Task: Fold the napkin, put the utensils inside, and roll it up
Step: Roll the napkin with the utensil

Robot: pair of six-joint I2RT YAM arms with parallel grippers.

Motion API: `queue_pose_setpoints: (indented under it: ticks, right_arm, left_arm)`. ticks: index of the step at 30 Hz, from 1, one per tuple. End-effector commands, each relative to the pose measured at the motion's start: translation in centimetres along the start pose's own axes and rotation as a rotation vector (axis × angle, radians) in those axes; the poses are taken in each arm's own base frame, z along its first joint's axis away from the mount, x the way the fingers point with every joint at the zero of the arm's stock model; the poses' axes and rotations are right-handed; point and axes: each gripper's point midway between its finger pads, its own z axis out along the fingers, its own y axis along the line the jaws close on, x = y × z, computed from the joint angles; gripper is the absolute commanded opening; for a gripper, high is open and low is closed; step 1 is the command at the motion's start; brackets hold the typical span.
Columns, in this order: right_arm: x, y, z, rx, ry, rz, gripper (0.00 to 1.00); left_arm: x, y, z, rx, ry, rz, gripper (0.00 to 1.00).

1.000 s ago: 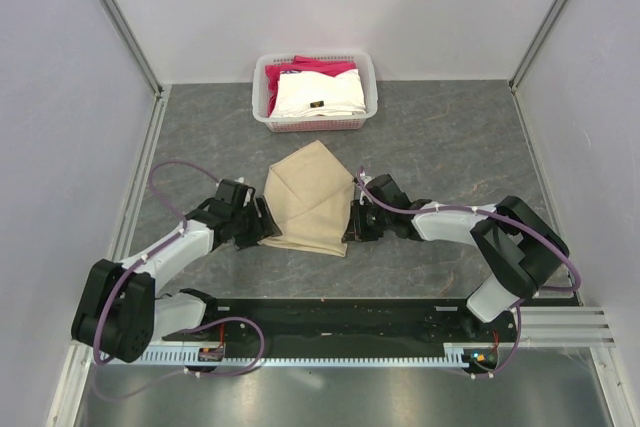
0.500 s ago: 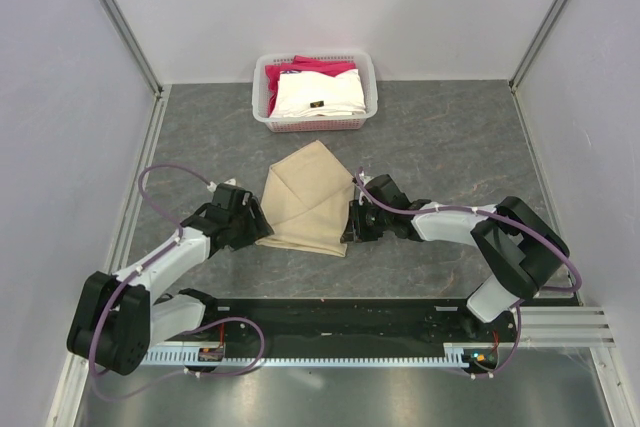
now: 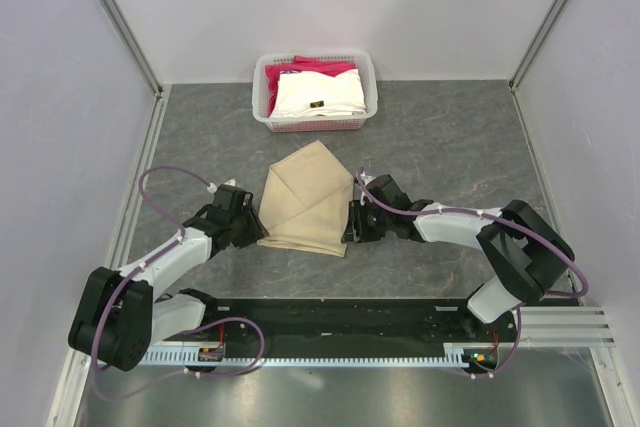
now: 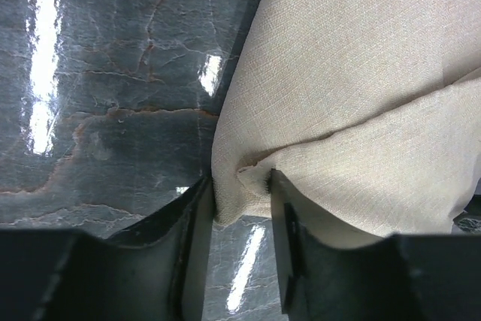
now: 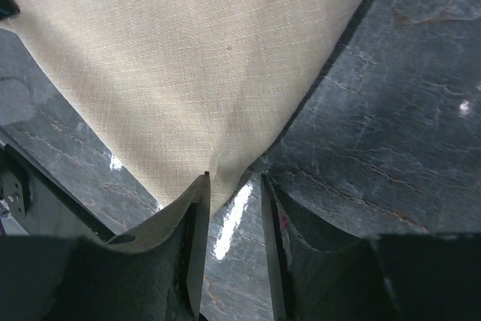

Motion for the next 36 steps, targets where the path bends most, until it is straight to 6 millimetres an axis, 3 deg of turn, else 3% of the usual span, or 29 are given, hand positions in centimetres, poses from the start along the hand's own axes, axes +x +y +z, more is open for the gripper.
queue_pose_setpoints:
  ticks: [1, 4, 11, 15, 22, 24, 25, 28, 36]
  right_arm:
    - [-0.5, -0.7, -1.0, 0.058, -0.013, -0.067, 0.43]
    - [-1.3, -0.4, -1.7, 0.066, -0.034, -0.107, 0.46]
    - [-3.7, 1.8, -3.2, 0.035, -0.095, -0.267, 0.49]
    - [-4.5, 5.1, -3.2, 0.025, -0.141, -0.453, 0.5]
    - [-5.9, 9.3, -2.9, 0.091, -0.293, -0.71, 0.57]
    - [-5.0, 10.3, -2.5, 0.071, -0.304, -0.78, 0.59]
    - [-5.9, 11.4, -2.5, 0.053, -0.366, -0.803, 0.59]
    - [-5.3, 12.6, -1.7, 0.043, -0.394, -0.86, 0.6]
    - [-2.1, 14.9, 1.5, 0.082, -0.418, -1.059, 0.62]
  left_arm:
    - [0.6, 0.6, 0.5, -0.019, 0.009, -0.026, 0.4]
    - [0.7, 0.7, 0.6, -0.018, 0.01, -0.022, 0.29]
    - [1.1, 0.4, 0.8, 0.005, 0.031, 0.0, 0.19]
    - [0.8, -0.7, 0.5, 0.05, 0.046, 0.029, 0.03]
    - [-0.2, -2.5, -1.3, 0.113, 0.087, 0.034, 0.02]
    - [-0.3, -3.2, -1.8, 0.15, 0.109, 0.024, 0.02]
    - [-0.6, -3.1, -1.9, 0.154, 0.112, 0.009, 0.02]
    - [-0.9, -3.5, -2.2, 0.19, 0.127, -0.018, 0.02]
    - [-1.4, -3.5, -2.5, 0.237, 0.151, -0.047, 0.02]
